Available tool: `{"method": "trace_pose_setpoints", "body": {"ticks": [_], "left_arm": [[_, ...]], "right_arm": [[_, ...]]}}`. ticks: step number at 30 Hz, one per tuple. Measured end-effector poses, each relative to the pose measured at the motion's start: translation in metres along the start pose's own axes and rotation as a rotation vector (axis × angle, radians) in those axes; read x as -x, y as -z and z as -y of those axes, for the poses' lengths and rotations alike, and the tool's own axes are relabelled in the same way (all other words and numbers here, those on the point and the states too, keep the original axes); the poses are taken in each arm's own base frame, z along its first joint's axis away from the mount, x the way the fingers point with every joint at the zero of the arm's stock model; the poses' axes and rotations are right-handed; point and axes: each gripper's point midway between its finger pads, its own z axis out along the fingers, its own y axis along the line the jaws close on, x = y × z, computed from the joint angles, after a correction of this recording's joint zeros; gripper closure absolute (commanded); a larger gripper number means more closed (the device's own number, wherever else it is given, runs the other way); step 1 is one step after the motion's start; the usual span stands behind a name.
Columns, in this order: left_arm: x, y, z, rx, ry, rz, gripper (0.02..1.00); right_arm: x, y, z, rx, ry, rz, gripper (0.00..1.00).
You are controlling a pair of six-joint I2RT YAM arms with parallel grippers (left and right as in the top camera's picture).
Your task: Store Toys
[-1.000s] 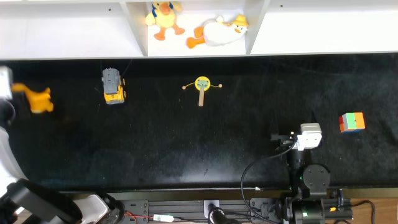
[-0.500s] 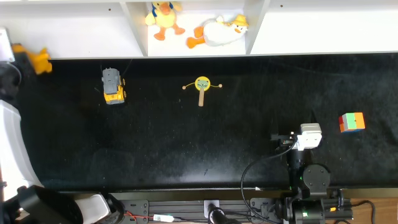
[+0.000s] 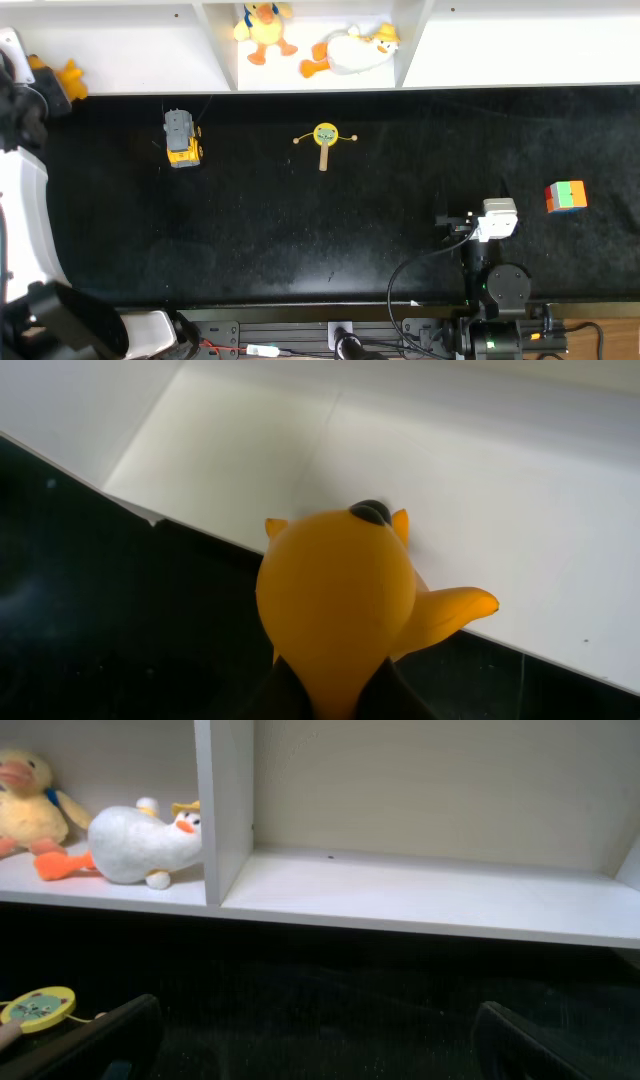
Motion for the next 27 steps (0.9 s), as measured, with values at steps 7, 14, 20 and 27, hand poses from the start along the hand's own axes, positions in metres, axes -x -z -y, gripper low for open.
{"method": "trace_pose_setpoints", "body": {"ticks": [7, 14, 20, 27], "left_arm": [[0.004, -0.011, -0.001, 0.005, 0.000, 0.021, 0.945], [0.010, -0.011, -0.001, 0.008, 0.001, 0.043, 0.943], [0.006, -0.025, -0.001, 0.009, 0.006, 0.032, 0.941], [0.007, -0.033, 0.000, 0.008, 0.020, 0.036, 0.941]], "right_arm": [[0.000, 0.000, 0.000, 0.000, 0.000, 0.000, 0.007], [0.000, 0.000, 0.000, 0.000, 0.000, 0.000, 0.005], [0.000, 0.000, 0.000, 0.000, 0.000, 0.000, 0.005], [0.000, 0.000, 0.000, 0.000, 0.000, 0.000, 0.007]]}}
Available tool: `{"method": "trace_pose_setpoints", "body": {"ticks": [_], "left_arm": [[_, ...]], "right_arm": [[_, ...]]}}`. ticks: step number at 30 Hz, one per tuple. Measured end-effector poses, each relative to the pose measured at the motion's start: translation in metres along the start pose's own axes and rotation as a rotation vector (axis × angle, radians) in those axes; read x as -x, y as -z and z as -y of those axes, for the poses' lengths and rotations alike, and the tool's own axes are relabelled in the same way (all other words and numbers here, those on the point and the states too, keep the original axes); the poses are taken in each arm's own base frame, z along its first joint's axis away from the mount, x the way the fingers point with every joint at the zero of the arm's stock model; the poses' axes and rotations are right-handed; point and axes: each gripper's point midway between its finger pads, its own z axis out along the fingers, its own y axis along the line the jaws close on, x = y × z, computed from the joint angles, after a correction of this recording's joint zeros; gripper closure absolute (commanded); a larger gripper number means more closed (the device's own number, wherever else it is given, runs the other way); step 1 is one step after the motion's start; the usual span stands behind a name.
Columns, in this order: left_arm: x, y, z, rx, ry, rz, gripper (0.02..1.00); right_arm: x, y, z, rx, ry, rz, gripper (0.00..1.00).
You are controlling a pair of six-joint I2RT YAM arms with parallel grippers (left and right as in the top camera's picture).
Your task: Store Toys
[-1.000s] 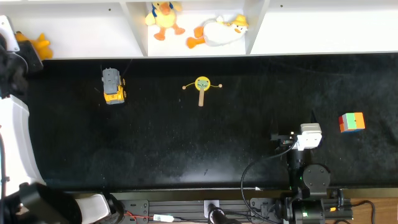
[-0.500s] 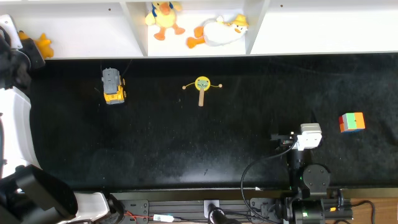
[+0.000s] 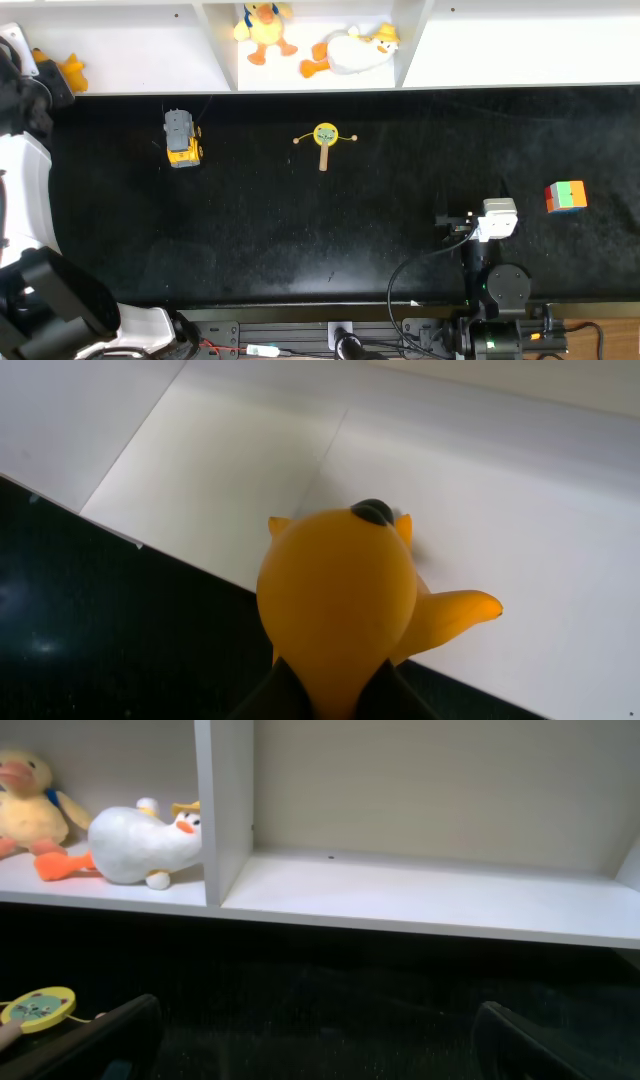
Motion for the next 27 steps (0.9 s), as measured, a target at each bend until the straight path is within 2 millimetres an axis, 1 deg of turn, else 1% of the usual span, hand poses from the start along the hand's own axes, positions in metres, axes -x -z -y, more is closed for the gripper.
{"method": "trace_pose_setpoints", "body": {"ticks": [3, 7, 15, 27], "left_arm": [[0.002, -0.005, 0.001, -0.006, 0.003, 0.009, 0.917], [0.003, -0.011, 0.004, -0.019, 0.007, 0.016, 0.917], [0.008, -0.013, 0.005, -0.027, 0.008, 0.036, 0.917], [0.012, -0.022, 0.010, -0.057, 0.015, 0.059, 0.910]], "right_arm": [[0.000, 0.000, 0.000, 0.000, 0.000, 0.000, 0.005], [0.000, 0.000, 0.000, 0.001, 0.000, 0.000, 0.007], [0.000, 0.000, 0.000, 0.000, 0.000, 0.000, 0.005], [0.000, 0.000, 0.000, 0.000, 0.000, 0.000, 0.007]]}}
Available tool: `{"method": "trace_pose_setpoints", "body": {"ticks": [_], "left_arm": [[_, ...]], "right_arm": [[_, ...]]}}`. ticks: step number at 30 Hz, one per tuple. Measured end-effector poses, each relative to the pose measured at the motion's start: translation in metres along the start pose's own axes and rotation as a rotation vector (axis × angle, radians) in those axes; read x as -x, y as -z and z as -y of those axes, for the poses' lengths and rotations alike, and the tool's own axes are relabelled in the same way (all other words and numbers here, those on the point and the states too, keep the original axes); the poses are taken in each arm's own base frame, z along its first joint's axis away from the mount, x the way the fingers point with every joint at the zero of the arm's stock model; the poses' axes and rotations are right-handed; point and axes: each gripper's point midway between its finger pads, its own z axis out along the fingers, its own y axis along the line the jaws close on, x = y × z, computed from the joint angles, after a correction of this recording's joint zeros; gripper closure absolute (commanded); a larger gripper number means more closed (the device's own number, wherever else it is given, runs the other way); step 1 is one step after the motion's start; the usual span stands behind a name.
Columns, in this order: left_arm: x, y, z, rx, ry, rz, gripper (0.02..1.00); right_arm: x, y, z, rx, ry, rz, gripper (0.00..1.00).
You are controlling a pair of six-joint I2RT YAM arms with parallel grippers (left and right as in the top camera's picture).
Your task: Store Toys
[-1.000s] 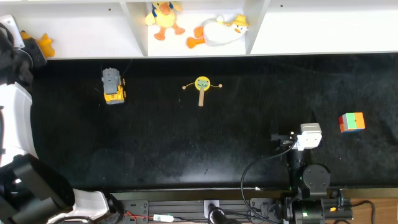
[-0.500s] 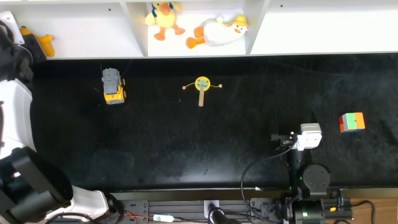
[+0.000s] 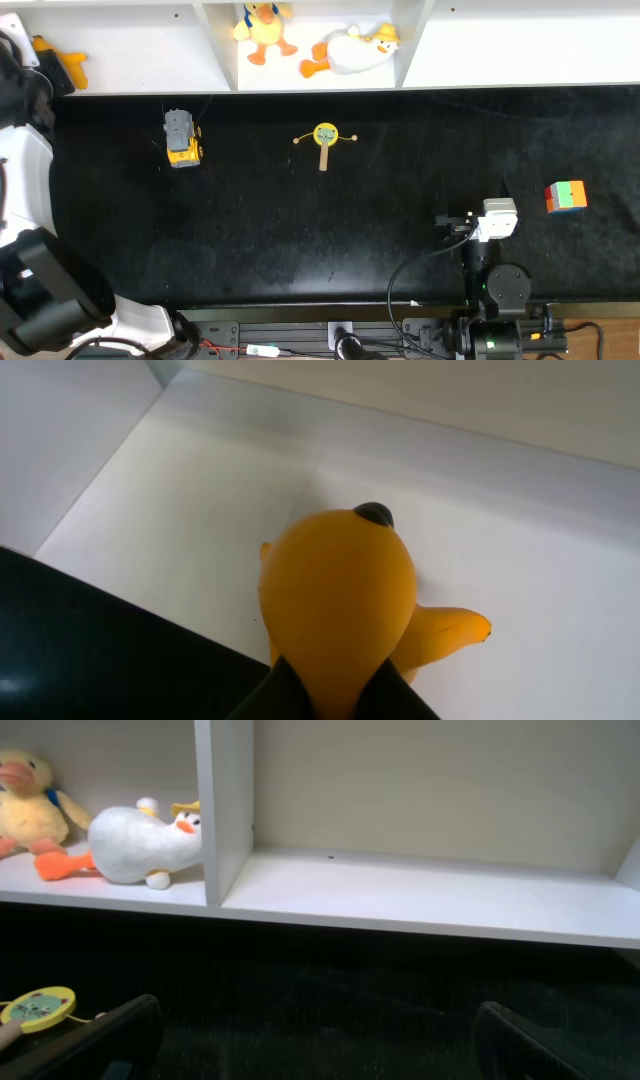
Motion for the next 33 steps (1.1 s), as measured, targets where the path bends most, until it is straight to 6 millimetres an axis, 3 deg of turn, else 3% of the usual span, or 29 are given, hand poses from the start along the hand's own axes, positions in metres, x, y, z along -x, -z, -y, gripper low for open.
{"method": "trace_pose_setpoints", "body": {"ticks": [7, 11, 14, 18, 33], "left_arm": [[0.000, -0.002, 0.003, -0.018, 0.013, 0.003, 0.676], [0.000, -0.002, 0.004, -0.024, 0.012, 0.004, 0.371], [-0.001, -0.003, 0.004, -0.025, 0.015, 0.001, 0.301], [-0.002, -0.004, 0.004, -0.025, 0.010, -0.004, 0.020], [-0.018, -0.005, 0.007, -0.035, 0.019, -0.063, 0.020]], "right_arm": [[0.000, 0.000, 0.000, 0.000, 0.000, 0.000, 0.005], [0.000, 0.000, 0.000, 0.000, 0.000, 0.000, 0.005], [0.000, 0.000, 0.000, 0.000, 0.000, 0.000, 0.005], [0.000, 0.000, 0.000, 0.000, 0.000, 0.000, 0.005], [0.000, 0.000, 0.000, 0.000, 0.000, 0.000, 0.007]]}}
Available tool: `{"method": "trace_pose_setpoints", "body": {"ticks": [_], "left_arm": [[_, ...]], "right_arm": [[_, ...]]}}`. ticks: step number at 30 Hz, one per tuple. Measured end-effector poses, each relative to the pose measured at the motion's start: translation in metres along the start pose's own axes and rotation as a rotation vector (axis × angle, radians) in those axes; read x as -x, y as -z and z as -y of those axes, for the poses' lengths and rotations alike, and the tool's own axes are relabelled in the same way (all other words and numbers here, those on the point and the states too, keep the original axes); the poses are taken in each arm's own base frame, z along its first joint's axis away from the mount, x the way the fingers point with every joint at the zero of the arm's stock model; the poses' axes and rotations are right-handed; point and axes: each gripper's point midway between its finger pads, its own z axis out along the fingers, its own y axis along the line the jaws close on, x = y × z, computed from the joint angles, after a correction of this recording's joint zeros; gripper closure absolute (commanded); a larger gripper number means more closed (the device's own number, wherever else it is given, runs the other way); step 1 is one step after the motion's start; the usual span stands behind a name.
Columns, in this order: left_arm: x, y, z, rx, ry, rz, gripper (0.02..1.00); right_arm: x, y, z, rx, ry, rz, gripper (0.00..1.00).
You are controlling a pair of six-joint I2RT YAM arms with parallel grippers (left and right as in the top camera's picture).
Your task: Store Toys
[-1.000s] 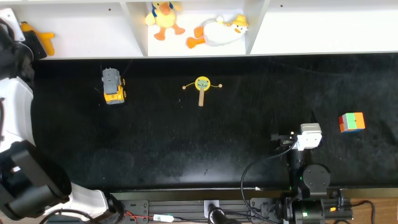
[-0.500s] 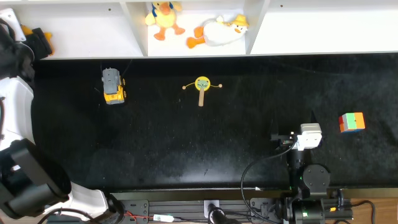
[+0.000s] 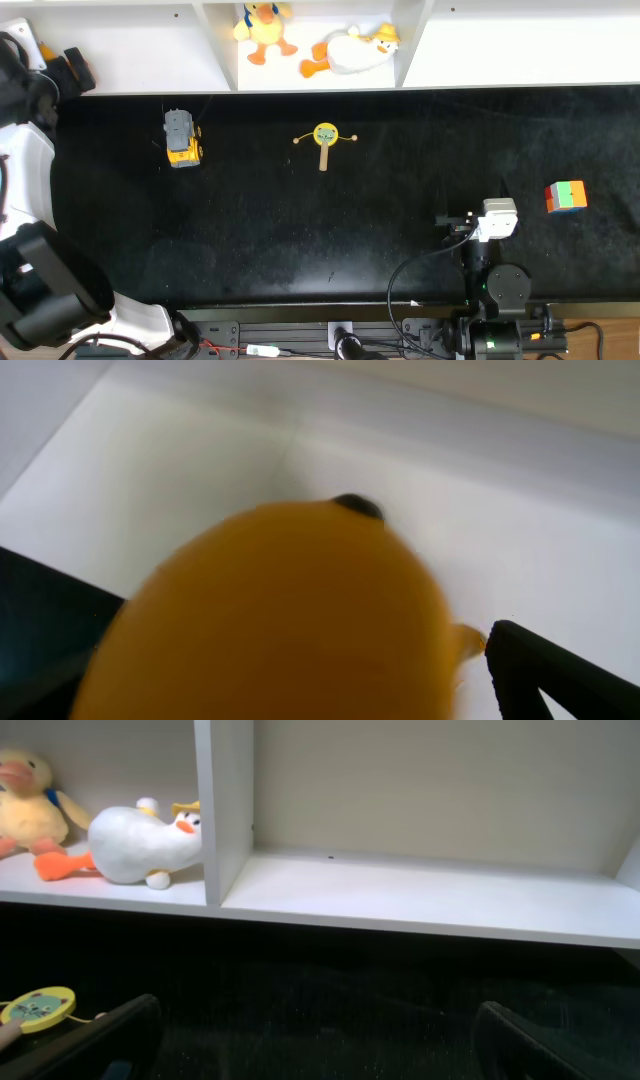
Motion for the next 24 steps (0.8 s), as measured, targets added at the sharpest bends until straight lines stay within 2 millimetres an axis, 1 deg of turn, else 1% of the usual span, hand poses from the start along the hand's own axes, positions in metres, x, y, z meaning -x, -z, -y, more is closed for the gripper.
{"method": "trace_pose_setpoints", "body": {"ticks": [3, 6, 12, 14, 17, 20, 22, 24], "left_arm": [[-0.008, 0.001, 0.000, -0.001, 0.002, -0.032, 0.020], [-0.011, 0.008, 0.001, -0.001, 0.002, -0.052, 0.020], [-0.020, 0.039, -0.001, 0.020, -0.003, -0.079, 0.020], [-0.029, 0.053, -0.001, 0.026, -0.004, -0.076, 0.020], [-0.059, 0.072, 0.002, 0.026, -0.003, -0.095, 0.020], [-0.102, 0.092, 0.009, 0.017, 0.009, -0.127, 0.020], [-0.130, 0.103, 0.020, -0.003, 0.013, -0.156, 0.020], [-0.151, 0.112, 0.038, -0.041, -0.006, -0.185, 0.020]], "right_arm": [[0.000, 0.000, 0.000, 0.000, 0.000, 0.000, 0.007], [0.000, 0.000, 0.000, 0.000, 0.000, 0.000, 0.005], [0.000, 0.000, 0.000, 0.000, 0.000, 0.000, 0.005], [0.000, 0.000, 0.000, 0.000, 0.000, 0.000, 0.005], [0.000, 0.000, 0.000, 0.000, 0.000, 0.000, 0.005], [0.000, 0.000, 0.000, 0.000, 0.000, -0.001, 0.005], [0.000, 0.000, 0.000, -0.001, 0.001, 0.001, 0.005], [0.000, 0.000, 0.000, 0.000, 0.000, 0.000, 0.005]]}}
